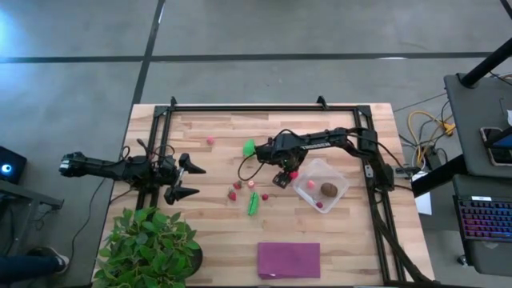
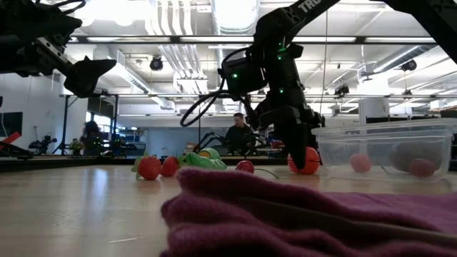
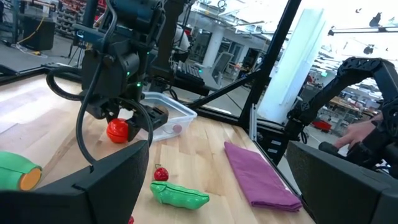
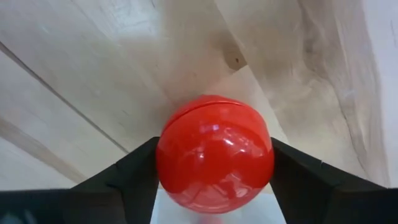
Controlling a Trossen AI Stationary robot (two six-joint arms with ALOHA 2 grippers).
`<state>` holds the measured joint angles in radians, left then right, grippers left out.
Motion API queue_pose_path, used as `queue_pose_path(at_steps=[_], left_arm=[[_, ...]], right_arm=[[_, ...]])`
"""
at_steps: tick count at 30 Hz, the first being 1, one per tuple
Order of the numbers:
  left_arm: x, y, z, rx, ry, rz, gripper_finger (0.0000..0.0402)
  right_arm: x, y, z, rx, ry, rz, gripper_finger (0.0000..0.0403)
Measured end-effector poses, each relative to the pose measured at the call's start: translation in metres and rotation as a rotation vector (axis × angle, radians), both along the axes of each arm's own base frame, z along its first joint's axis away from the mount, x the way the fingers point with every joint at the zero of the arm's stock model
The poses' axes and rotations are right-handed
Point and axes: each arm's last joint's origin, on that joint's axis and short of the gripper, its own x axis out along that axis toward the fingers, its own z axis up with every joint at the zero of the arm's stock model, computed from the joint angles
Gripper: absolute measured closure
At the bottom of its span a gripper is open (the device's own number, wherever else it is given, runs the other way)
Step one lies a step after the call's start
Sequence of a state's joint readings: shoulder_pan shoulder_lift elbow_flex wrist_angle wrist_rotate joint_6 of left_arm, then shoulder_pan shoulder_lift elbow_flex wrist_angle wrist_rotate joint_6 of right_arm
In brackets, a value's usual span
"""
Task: Pick and placing Produce into tupperware
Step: Put the red tomato into the transparent bin
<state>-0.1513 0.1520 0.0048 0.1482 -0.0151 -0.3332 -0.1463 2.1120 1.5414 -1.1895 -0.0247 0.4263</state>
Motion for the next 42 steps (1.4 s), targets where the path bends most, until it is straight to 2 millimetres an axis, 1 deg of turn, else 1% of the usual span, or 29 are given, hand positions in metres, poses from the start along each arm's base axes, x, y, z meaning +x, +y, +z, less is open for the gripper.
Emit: queue_pose_path(at_steps=[3,9,13,16,20,24,26,28,29,31,38,40,42], left_arm=[[0.0,0.0,0.0,0.0,0.0,0.0,0.0035],[0.0,0.0,0.0,0.0,0.0,0.0,0.0035],[0.0,0.0,0.0,0.0,0.0,0.0,0.0035],[0.0,0.0,0.0,0.0,0.0,0.0,0.0035],[0.0,0.0,0.0,0.0,-0.001,0.0,0.0035],[0.0,0.0,0.0,0.0,-0.002,0.0,0.0035],[0.0,0.0,0.0,0.0,-0.002,0.0,0.0035],[0.0,0.0,0.0,0.0,-0.002,0.0,0.0035],[0.0,0.0,0.0,0.0,-0.001,0.0,0.0035],[0.0,0.0,0.0,0.0,0.0,0.0,0.0035],[0.0,0.0,0.0,0.0,-0.001,0.0,0.0035],[0.0,0.0,0.0,0.0,-0.002,-0.006,0.0035],[0.0,0.0,0.0,0.0,-0.002,-0.007,0.0035]], right_arm=[[0.0,0.0,0.0,0.0,0.004,0.0,0.0158],[-0.001,0.0,0.005,-0.002,-0.005,-0.003,0.0129],[0.001,-0.001,0.017,-0.027,-0.04,-0.006,0.0142],[0.004,-0.001,0.038,-0.044,-0.1,-0.017,0.0156],[-0.002,0.001,0.082,-0.058,-0.148,-0.057,0.0152],[-0.021,0.008,0.126,-0.073,-0.151,-0.123,0.0135],[-0.034,0.014,0.141,-0.055,-0.135,-0.163,0.0133],[-0.045,0.019,0.148,-0.036,-0.103,-0.192,0.0135],[-0.05,0.023,0.149,-0.037,-0.089,-0.201,0.0138],[-0.057,0.028,0.144,-0.037,-0.064,-0.212,0.0142],[-0.073,0.035,0.098,0.0,0.118,-0.208,0.0136],[-0.075,0.035,0.087,-0.012,0.133,-0.202,0.0133],[-0.075,0.034,0.08,-0.055,0.116,-0.191,0.0132]])
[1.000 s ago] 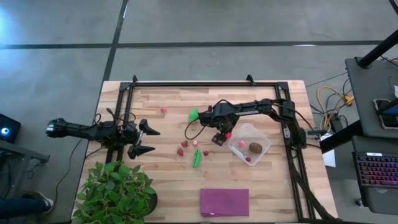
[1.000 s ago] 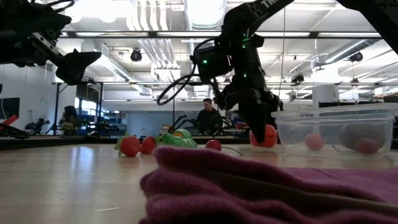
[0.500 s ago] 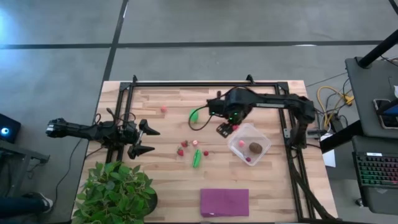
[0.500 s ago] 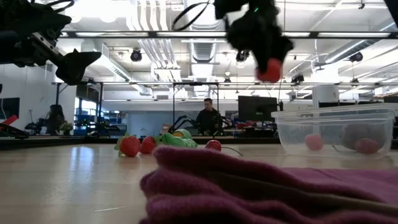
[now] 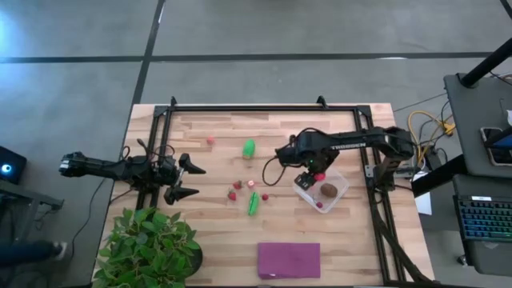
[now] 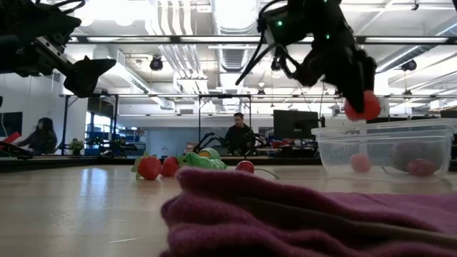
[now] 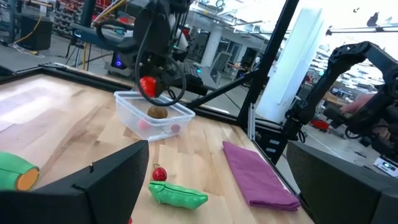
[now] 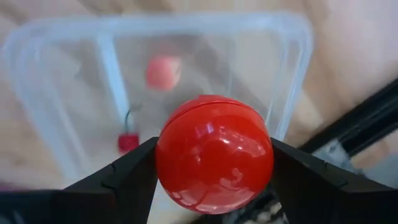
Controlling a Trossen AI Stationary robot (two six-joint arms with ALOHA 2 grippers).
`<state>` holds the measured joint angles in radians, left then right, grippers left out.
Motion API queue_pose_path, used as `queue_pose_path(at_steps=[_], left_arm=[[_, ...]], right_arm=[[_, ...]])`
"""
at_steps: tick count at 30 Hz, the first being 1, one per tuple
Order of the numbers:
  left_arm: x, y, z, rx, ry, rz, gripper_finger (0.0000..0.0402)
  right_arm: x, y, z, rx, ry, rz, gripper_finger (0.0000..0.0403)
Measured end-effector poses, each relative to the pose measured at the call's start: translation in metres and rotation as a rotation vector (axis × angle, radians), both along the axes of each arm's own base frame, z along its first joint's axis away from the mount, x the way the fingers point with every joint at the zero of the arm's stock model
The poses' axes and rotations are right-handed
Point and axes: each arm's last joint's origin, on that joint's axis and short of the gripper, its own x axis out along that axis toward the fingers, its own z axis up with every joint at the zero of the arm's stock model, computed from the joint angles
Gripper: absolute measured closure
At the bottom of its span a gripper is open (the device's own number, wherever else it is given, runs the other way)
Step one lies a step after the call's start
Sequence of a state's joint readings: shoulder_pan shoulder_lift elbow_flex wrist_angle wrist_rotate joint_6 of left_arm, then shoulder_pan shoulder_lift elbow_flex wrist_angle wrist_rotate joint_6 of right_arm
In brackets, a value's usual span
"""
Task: Pick and placing Produce into tupperware
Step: Put the red tomato into the transparent bin, then put the red cherry into the transparent bin
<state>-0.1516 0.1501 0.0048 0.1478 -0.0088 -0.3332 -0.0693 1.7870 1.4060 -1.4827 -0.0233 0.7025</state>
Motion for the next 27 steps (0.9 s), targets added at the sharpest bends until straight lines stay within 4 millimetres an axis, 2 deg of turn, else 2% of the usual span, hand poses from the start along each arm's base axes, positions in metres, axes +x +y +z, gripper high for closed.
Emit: queue_pose_path(at_steps=[5,13,15,19,22,27], left_arm=[[0.0,0.0,0.0,0.0,0.0,-0.001,0.0035],[0.0,0.0,0.0,0.0,0.0,-0.002,0.0035],[0.0,0.0,0.0,0.0,0.0,-0.002,0.0035],[0.0,0.0,0.0,0.0,0.0,-0.002,0.0035],[0.0,0.0,0.0,0.0,0.0,-0.002,0.0035],[0.0,0.0,0.0,0.0,0.002,-0.002,0.0035]], right_arm=[[0.001,-0.002,-0.001,-0.069,-0.015,0.047,0.0121],[0.006,-0.003,0.005,-0.109,-0.06,0.067,0.0071],[0.013,-0.004,0.013,-0.126,-0.123,0.124,0.0064],[0.038,-0.007,0.04,-0.156,-0.38,0.331,0.0061],[0.056,-0.029,0.052,-0.146,-0.555,0.328,0.0068],[0.067,-0.1,0.041,-0.036,-0.648,-0.02,0.0076]])
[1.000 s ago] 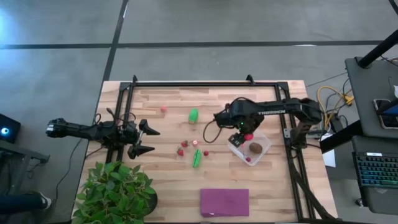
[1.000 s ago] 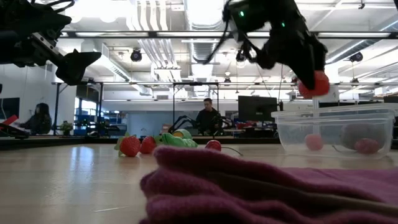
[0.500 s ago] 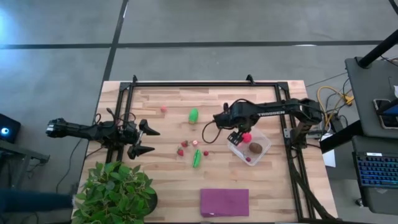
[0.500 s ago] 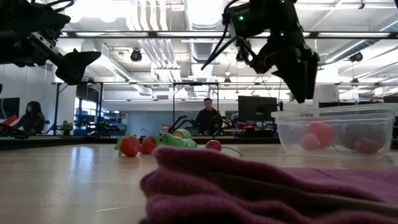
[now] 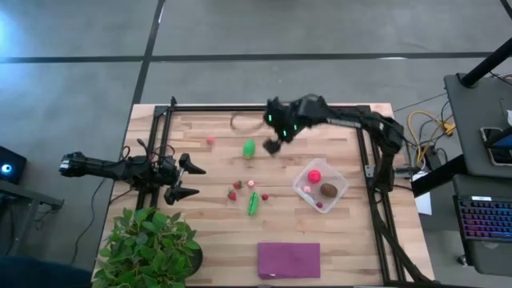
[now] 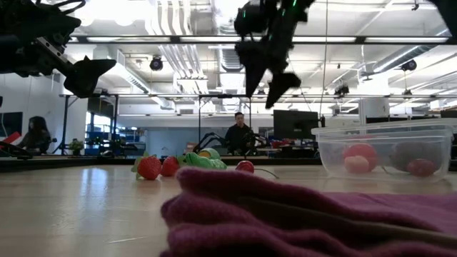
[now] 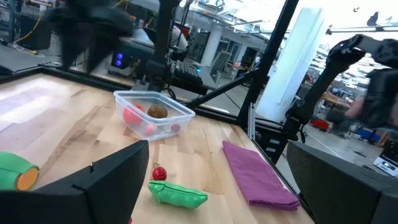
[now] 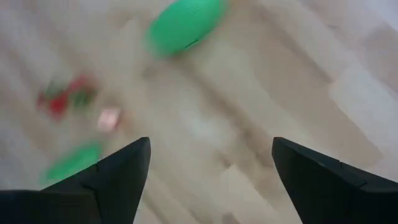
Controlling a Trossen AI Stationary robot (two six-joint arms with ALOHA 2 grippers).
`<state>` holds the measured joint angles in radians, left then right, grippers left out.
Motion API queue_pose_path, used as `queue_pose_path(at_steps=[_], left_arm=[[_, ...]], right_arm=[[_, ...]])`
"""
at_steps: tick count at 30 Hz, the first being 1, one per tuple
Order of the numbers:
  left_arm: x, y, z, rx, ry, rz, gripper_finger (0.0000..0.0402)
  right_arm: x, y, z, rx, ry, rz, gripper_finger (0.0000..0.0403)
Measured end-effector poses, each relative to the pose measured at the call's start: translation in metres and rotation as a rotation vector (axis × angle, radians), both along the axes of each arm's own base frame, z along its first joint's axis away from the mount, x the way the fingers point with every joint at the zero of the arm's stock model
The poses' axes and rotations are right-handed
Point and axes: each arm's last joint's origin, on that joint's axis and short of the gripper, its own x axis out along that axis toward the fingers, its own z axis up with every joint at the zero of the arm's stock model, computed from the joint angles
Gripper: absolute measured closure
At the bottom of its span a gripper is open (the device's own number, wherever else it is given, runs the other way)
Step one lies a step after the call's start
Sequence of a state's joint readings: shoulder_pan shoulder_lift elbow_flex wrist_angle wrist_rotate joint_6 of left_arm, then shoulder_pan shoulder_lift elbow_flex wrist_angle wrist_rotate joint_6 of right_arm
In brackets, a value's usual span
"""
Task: Pick and placing Produce into tupperware
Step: Put the red cherry into the transparent bin
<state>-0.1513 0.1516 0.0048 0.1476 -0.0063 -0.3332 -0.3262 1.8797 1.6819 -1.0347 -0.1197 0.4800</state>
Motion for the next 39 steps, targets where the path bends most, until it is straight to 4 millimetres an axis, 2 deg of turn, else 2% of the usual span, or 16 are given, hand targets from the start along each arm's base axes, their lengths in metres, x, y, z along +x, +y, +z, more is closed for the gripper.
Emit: queue_pose_path(at_steps=[3,5,8,12,16,21,23,28,32,39], left_arm=[[0.0,0.0,0.0,0.0,-0.001,0.0,0.0035],[0.0,0.0,0.0,0.0,-0.003,0.0,0.0035],[0.0,0.0,0.0,0.0,-0.002,0.0,0.0035],[0.0,0.0,0.0,0.0,0.0,0.0,0.0035],[0.0,0.0,0.0,0.0,-0.002,0.0,0.0035],[0.0,0.0,0.0,0.0,-0.002,0.0,0.0035],[0.0,0.0,0.0,0.0,-0.002,0.0,0.0035],[0.0,0.0,0.0,0.0,0.001,0.0,0.0035],[0.0,0.0,0.0,0.001,0.003,0.0,0.0035],[0.0,0.0,-0.001,0.001,0.006,0.0,0.0035]], right_arm=[[0.005,-0.029,-0.01,0.063,0.001,-0.112,0.0076],[0.011,-0.04,-0.017,0.093,0.002,-0.13,0.0076],[0.02,-0.039,-0.02,0.121,-0.012,0.012,0.0076],[0.024,-0.006,-0.019,0.062,0.083,0.313,0.0076],[0.022,0.034,-0.037,-0.091,0.276,0.604,0.0076],[0.027,0.079,-0.049,-0.183,0.214,0.825,0.0077],[0.03,0.093,-0.052,-0.195,0.158,0.863,0.0077],[0.028,0.117,-0.043,-0.248,0.012,0.908,0.0077],[0.024,0.138,-0.052,-0.244,-0.003,0.933,0.0077],[0.031,0.168,-0.063,-0.191,-0.031,0.72,0.0077]])
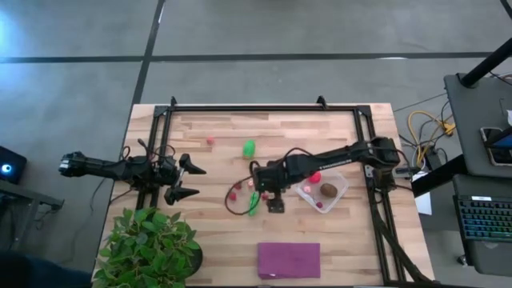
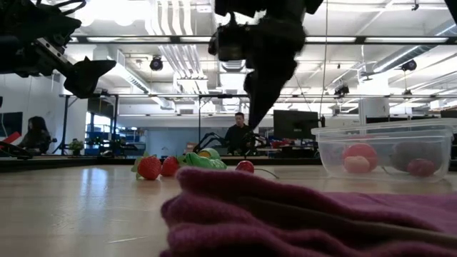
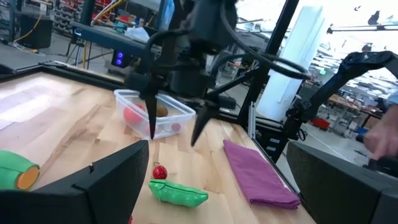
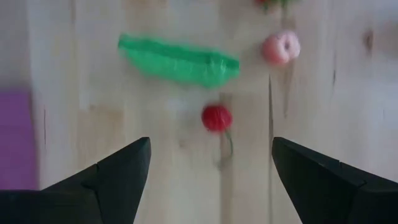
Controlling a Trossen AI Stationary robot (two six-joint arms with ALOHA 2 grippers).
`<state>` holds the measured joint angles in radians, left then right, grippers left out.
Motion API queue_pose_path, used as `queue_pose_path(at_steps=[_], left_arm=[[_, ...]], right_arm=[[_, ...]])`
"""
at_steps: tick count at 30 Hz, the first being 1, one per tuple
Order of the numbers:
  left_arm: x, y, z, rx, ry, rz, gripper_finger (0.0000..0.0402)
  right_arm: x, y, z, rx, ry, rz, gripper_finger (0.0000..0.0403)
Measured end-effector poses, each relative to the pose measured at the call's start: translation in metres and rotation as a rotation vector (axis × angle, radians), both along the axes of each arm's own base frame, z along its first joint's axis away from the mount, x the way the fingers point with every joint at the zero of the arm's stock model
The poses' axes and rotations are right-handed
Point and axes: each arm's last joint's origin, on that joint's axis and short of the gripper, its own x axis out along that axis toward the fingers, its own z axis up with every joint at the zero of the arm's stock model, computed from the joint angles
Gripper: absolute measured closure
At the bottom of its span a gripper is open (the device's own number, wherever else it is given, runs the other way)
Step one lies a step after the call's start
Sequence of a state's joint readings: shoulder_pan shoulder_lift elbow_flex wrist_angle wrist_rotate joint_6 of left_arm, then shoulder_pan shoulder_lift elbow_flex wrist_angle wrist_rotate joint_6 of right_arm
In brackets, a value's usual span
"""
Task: Pick and placing Produce into tupperware
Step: Put the red cherry into the transparent bin
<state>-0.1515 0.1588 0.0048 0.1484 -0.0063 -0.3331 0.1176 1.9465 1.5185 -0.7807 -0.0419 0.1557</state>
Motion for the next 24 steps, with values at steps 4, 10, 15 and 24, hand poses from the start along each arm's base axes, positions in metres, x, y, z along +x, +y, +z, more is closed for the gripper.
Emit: queue_pose_path(at_steps=[4,10,15,24], left_arm=[[0.0,0.0,0.0,0.0,0.001,0.0,0.0035],[0.0,0.0,0.0,0.0,0.001,0.0,0.0035],[0.0,0.0,0.0,0.0,0.002,0.0,0.0035],[0.0,0.0,0.0,0.0,0.003,0.0,0.0035]], right_arm=[[0.007,0.013,-0.003,-0.077,-0.07,0.061,0.0077],[0.013,0.012,-0.033,-0.163,0.012,0.108,0.0077],[0.016,0.012,-0.047,-0.173,0.042,0.091,0.0077],[0.016,0.009,-0.051,-0.176,0.056,0.069,0.0088]])
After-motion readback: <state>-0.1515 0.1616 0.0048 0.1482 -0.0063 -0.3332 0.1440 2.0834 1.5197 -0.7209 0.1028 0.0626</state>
